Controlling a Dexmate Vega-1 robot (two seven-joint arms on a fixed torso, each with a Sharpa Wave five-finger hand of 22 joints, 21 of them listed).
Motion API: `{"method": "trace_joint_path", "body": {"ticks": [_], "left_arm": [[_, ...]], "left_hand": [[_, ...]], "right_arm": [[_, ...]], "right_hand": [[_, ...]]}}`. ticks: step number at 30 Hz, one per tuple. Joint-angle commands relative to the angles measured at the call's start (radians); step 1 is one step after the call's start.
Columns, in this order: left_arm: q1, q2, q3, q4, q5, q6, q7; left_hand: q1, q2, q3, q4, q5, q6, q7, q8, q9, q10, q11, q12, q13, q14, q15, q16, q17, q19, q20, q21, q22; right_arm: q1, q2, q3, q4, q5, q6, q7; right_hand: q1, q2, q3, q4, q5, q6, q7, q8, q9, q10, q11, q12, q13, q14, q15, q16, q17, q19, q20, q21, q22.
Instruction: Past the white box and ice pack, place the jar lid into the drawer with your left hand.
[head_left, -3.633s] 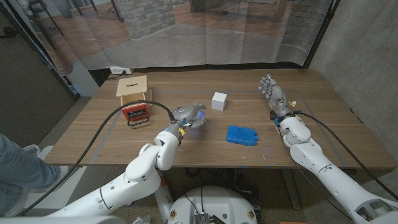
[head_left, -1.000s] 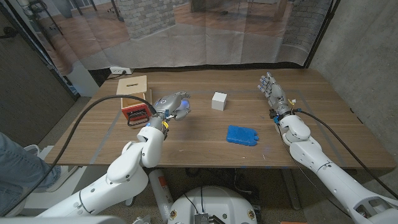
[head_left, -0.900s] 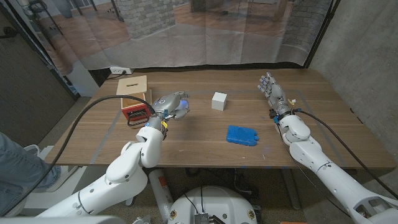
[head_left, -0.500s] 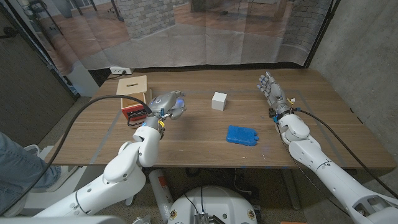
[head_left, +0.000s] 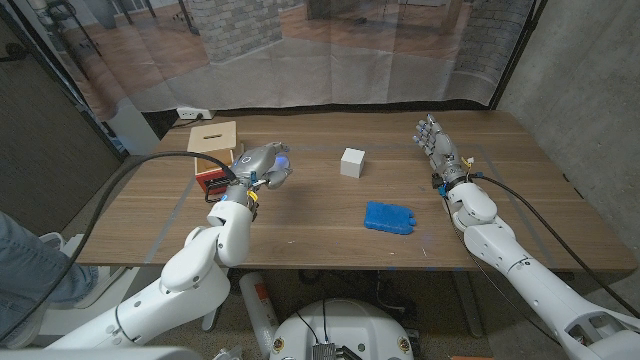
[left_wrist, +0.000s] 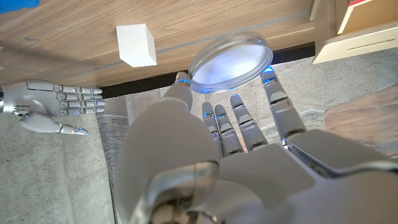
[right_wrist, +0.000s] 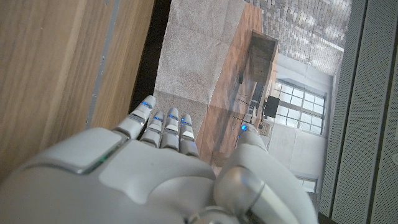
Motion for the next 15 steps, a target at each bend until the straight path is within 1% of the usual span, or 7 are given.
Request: {"method": "trace_joint_path", "body": {"ticks": [1,10,15], "left_arm": [[-0.01,0.023,-0.017,-0.004,-0.032,0.016,0.008],[-0.021,0.036,-0.026,-0.003,-0.055,0.027,0.013],[-0.028,0.042,-0.027,-0.004,-0.063,0.039,0.015]], "left_hand": [[0.011,0.001,0.001,0.005,0.003,0.007,0.0,0.001,0.003,0.007,0.0,0.0,0.002,0.009,-0.019,-0.003,0.002,0.005,-0.004,0.0,0.004],[0.012,0.002,0.002,0.005,0.003,0.012,0.002,0.002,0.003,0.01,-0.002,0.0,0.002,0.014,-0.019,-0.002,0.003,0.007,-0.005,-0.001,0.004],[0.012,0.003,0.002,0.006,0.003,0.012,0.0,0.001,0.003,0.011,0.002,0.0,0.002,0.016,-0.019,-0.001,0.003,0.008,-0.005,-0.002,0.004]], "right_arm": [[0.006,0.004,-0.005,0.005,-0.004,-0.005,-0.005],[0.011,0.007,-0.007,0.006,-0.007,-0.008,-0.011],[0.016,0.009,-0.009,0.012,-0.007,-0.011,-0.01]], "right_hand": [[0.001,0.007,0.001,-0.007,0.0,0.009,0.0,0.002,0.005,0.008,-0.004,0.005,0.006,0.008,0.005,0.003,0.004,0.003,0.002,0.002,0.002],[0.001,0.007,0.001,-0.007,-0.001,0.01,0.0,0.002,0.005,0.007,-0.003,0.005,0.006,0.008,0.004,0.002,0.004,0.003,0.004,0.001,0.002],[0.001,0.007,0.001,-0.008,-0.001,0.01,0.0,0.002,0.005,0.008,-0.002,0.005,0.006,0.008,0.003,0.002,0.004,0.003,0.004,0.001,0.002]]}}
